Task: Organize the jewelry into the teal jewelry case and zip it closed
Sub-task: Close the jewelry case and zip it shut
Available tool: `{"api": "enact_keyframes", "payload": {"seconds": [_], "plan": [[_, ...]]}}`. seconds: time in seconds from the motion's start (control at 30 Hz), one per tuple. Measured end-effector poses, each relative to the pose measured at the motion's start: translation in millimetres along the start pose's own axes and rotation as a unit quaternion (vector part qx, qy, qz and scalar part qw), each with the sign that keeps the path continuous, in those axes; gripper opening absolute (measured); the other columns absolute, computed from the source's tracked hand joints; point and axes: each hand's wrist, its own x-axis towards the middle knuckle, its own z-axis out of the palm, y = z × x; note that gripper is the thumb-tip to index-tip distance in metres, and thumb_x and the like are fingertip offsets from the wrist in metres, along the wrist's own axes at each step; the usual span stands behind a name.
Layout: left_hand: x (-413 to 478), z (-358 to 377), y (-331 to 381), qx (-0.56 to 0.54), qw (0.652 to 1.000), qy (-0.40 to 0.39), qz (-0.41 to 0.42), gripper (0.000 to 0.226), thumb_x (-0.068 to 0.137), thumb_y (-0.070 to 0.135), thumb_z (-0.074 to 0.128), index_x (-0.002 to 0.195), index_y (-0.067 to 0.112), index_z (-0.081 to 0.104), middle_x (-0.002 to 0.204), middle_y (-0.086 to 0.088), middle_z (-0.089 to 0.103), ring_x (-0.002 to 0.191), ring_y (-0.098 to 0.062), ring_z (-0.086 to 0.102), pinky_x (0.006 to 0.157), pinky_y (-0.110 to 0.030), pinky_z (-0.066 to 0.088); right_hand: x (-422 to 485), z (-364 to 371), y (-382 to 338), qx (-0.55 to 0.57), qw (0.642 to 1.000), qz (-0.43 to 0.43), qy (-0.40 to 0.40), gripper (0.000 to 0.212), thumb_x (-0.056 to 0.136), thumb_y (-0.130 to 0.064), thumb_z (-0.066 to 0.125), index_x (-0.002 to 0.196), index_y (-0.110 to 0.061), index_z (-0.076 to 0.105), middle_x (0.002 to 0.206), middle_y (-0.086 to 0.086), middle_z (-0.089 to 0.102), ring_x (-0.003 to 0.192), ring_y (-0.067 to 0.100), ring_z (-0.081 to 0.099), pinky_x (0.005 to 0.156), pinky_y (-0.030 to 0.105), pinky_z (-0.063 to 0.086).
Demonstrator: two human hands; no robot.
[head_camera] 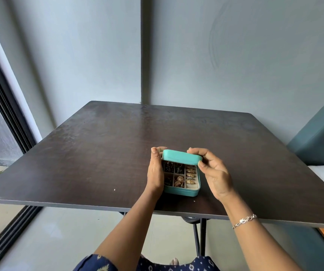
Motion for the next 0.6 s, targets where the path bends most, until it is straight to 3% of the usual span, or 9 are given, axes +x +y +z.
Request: {"api": "enact_keyframes", "payload": {"seconds": [0.2, 0.33, 0.43, 0.6], "plan": [[4.3, -0.4, -5.9, -0.010, 1.000, -0.005, 0.016, 0.068, 0.071, 0.084, 0.027, 0.084, 0.025, 0.057, 0.095, -0.010, 0.064, 0.092, -0.025, 0.058, 0.096, -0.056, 0.042, -14.9, -2.6, 7.8, -0.048, 0.999, 0.002, -0.015, 0.038, 0.075, -0.005, 0.050, 0.111, -0.010, 0.058, 0.134, 0.013, 0.051, 0.132, 0.007, 0.038, 0.107, 0.024, 0.031], [5.2, -0.1, -4.0, -0.035, 0.999, 0.002, 0.008, 0.068, 0.066, 0.082, 0.032, 0.079, 0.020, 0.054, 0.092, -0.007, 0.062, 0.089, -0.023, 0.056, 0.095, -0.052, 0.041, -21.9, -5.1, 11.5, -0.079, 0.996, 0.001, -0.030, 0.039, 0.076, -0.001, 0.048, 0.112, -0.011, 0.058, 0.126, -0.001, 0.058, 0.135, 0.005, 0.033, 0.109, 0.018, 0.027], [6.1, -0.8, -5.6, -0.040, 0.999, 0.005, 0.005, 0.061, 0.071, 0.076, 0.031, 0.077, 0.020, 0.052, 0.094, -0.007, 0.063, 0.092, -0.024, 0.056, 0.100, -0.053, 0.039, -26.0, -5.4, 13.5, -0.112, 0.993, -0.005, -0.035, 0.041, 0.076, 0.000, 0.047, 0.114, -0.014, 0.056, 0.126, -0.002, 0.057, 0.136, 0.006, 0.031, 0.109, 0.017, 0.025], [8.0, -1.7, -9.6, -0.019, 1.000, -0.003, 0.003, 0.063, 0.060, 0.089, 0.036, 0.071, 0.029, 0.053, 0.099, -0.009, 0.066, 0.103, -0.035, 0.058, 0.101, -0.056, 0.038, -28.7, -6.8, 16.1, -0.154, 0.987, -0.021, -0.044, 0.043, 0.078, 0.000, 0.048, 0.113, -0.023, 0.058, 0.127, -0.008, 0.056, 0.137, 0.007, 0.029, 0.112, 0.019, 0.022]]}}
